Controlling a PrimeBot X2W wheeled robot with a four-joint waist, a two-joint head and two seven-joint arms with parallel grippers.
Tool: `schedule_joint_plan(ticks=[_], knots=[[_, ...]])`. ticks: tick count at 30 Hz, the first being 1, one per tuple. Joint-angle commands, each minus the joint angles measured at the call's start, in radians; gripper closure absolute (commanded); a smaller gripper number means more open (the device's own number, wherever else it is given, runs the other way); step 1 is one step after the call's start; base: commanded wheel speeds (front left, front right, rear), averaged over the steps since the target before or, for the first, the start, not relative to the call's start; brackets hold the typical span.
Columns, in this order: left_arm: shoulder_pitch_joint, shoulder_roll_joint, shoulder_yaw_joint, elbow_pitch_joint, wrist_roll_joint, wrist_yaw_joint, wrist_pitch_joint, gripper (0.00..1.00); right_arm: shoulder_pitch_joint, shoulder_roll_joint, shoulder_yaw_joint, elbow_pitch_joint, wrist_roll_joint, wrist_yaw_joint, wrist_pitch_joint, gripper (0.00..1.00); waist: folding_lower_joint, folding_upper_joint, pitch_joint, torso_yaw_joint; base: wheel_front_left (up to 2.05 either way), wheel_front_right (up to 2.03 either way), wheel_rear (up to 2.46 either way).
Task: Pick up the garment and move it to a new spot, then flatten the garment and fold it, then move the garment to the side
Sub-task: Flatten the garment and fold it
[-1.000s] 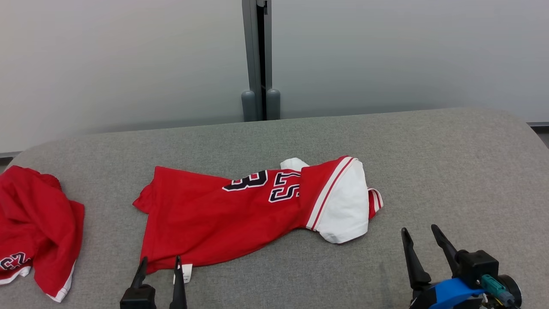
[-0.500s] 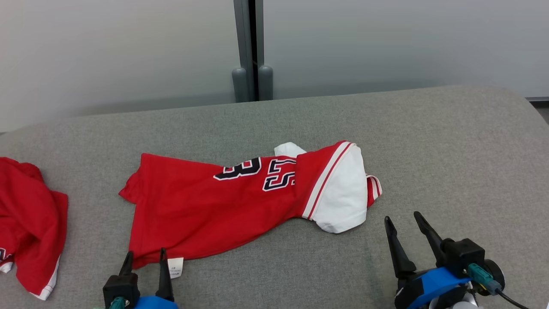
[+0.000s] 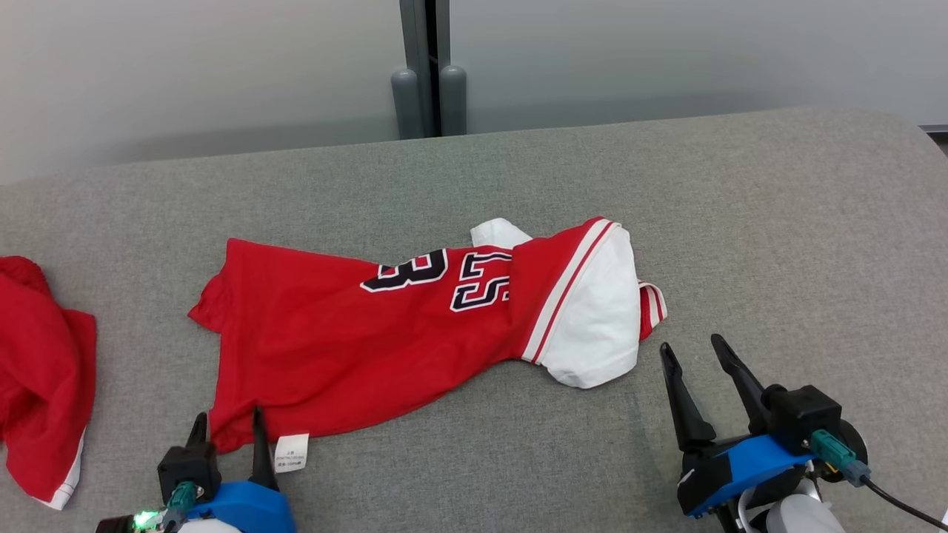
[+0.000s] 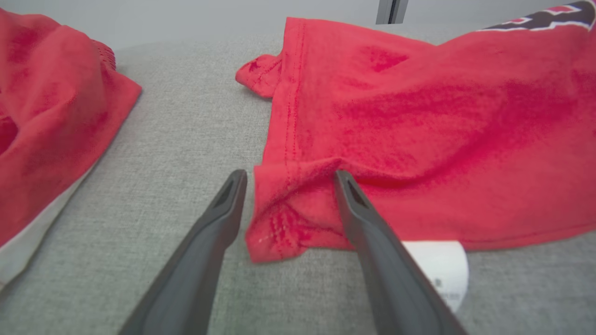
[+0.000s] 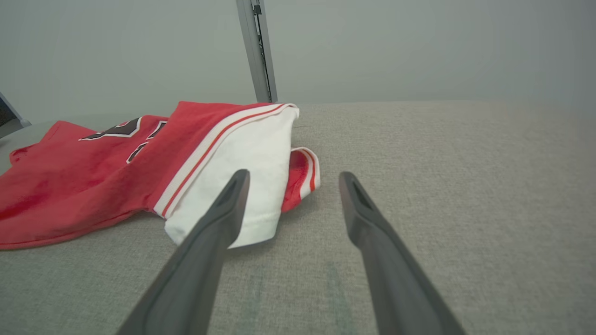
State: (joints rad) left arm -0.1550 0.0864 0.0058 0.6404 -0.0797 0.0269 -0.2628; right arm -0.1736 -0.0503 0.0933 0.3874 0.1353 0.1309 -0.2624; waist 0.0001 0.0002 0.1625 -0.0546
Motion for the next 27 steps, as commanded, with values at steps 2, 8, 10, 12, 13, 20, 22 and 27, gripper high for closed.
schedule_joint_plan(ticks=[2,8,10,12,13,20,22,27], knots=[[0.013,-0.005,0.001,0.032,-0.005,0.004,-0.003,0.00,-0.005,-0.001,-0.010,-0.001,0.009,0.000,-0.003,0.00,-0.0001,-0.0002,-0.006,0.008,0.00,0.00,0.00],[-0.011,0.011,0.000,0.085,0.002,0.003,-0.002,0.00,-0.003,-0.001,0.001,0.004,0.029,0.000,-0.003,0.00,-0.0001,-0.0002,-0.014,0.022,0.00,0.00,0.00],[-0.017,0.013,0.000,0.092,0.003,0.002,-0.002,0.00,-0.006,-0.001,0.004,0.004,0.031,0.000,-0.003,0.00,-0.0001,-0.0002,-0.013,0.023,0.00,0.00,0.00],[-0.029,0.021,-0.003,0.118,0.005,0.001,-0.002,0.00,-0.010,-0.001,0.012,0.003,0.037,0.000,-0.003,0.00,-0.0001,-0.0002,-0.012,0.022,0.00,0.00,0.00],[-0.035,0.025,-0.006,0.138,0.005,-0.004,0.001,0.00,-0.012,-0.001,0.015,0.003,0.039,0.000,-0.003,0.00,-0.0001,-0.0002,-0.011,0.021,0.00,0.00,0.00],[-0.092,0.046,-0.010,0.237,-0.017,-0.036,0.023,0.00,-0.014,-0.001,0.014,0.005,0.055,0.000,-0.003,0.00,-0.0001,-0.0002,-0.008,0.007,0.00,0.00,0.00],[-0.102,0.046,-0.013,0.254,-0.024,-0.046,0.026,0.00,-0.009,-0.001,0.013,0.005,0.055,0.000,-0.003,0.00,-0.0001,-0.0002,-0.008,0.006,0.00,0.00,0.00],[-0.131,0.050,-0.018,0.305,-0.046,-0.087,0.045,0.00,-0.014,-0.001,0.012,0.004,0.058,0.000,-0.003,0.00,-0.0001,-0.0002,-0.004,0.001,0.00,0.00,0.00]])
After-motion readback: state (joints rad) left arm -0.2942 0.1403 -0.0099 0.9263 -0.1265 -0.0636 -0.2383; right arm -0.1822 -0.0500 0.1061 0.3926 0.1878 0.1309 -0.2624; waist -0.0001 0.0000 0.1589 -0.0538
